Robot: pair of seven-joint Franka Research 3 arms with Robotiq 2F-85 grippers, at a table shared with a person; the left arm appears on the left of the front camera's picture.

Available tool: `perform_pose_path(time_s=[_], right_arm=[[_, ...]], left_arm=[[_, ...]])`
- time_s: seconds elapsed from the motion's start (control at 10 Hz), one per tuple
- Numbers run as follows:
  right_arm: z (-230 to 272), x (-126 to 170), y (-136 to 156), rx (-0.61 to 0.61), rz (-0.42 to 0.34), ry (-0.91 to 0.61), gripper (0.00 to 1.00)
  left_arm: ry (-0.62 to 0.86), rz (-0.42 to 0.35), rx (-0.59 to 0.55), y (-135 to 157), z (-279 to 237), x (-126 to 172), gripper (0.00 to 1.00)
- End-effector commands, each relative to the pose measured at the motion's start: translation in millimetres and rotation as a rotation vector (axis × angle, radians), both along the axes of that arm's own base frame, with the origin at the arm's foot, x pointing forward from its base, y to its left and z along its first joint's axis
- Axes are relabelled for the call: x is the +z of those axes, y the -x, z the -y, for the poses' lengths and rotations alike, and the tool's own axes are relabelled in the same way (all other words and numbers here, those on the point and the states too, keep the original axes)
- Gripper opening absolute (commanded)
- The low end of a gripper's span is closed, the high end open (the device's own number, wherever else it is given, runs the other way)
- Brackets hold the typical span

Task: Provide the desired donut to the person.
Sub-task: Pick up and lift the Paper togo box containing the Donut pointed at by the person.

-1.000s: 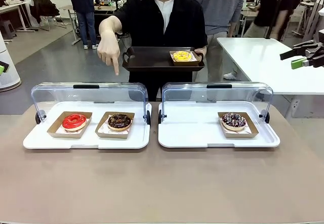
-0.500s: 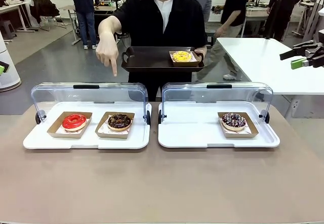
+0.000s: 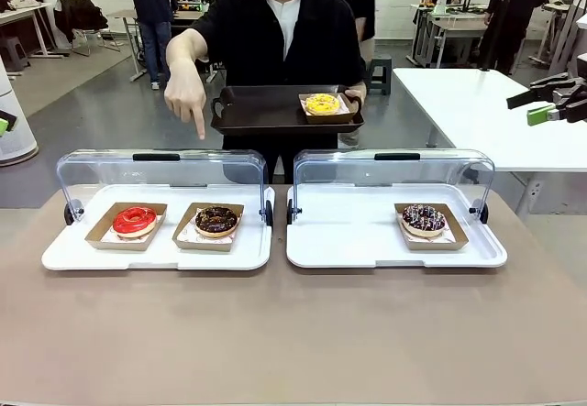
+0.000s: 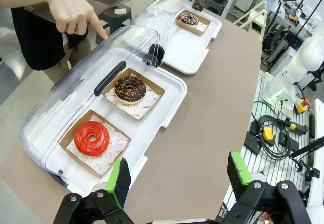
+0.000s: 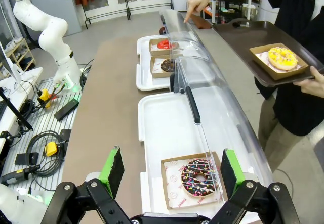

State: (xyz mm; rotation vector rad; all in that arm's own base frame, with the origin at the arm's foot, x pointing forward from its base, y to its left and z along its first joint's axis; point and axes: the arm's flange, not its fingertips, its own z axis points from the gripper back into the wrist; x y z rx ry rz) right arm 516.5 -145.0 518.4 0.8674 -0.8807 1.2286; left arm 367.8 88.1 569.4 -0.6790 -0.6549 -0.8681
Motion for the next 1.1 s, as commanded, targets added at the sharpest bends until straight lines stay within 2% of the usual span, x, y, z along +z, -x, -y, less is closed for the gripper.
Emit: perform_pose_path(time_s=[0.0, 0.2, 0.4, 0.6, 1.0], right_arm=[[-0.2, -0.6, -0.5, -0.007, -0.006, 0.001, 1.00], [-0.2, -0.6, -0.5, -0.007, -0.006, 0.001, 1.00], [-0.2, -0.6, -0.5, -0.007, -0.006, 0.001, 1.00], [-0.2, -0.6, -0.5, -0.007, -0.006, 0.001, 1.00], [-0.2, -0.6, -0.5, -0.007, -0.006, 0.001, 1.00]], left_arm=[[-0.092, 0.027, -0.069, -12.4, 13.4, 20.3, 1.00], [-0.239, 0.064, -0.170, -27.6, 47.1, 48.0, 1.00], [-0.417, 0.048, -0.283, -43.2, 90.6, 55.3, 1.00], [-0.551, 0.027, -0.333, -59.5, 136.9, 43.5, 1.00], [-0.719, 0.102, -0.323, -78.0, 221.4, 0.0, 1.00]])
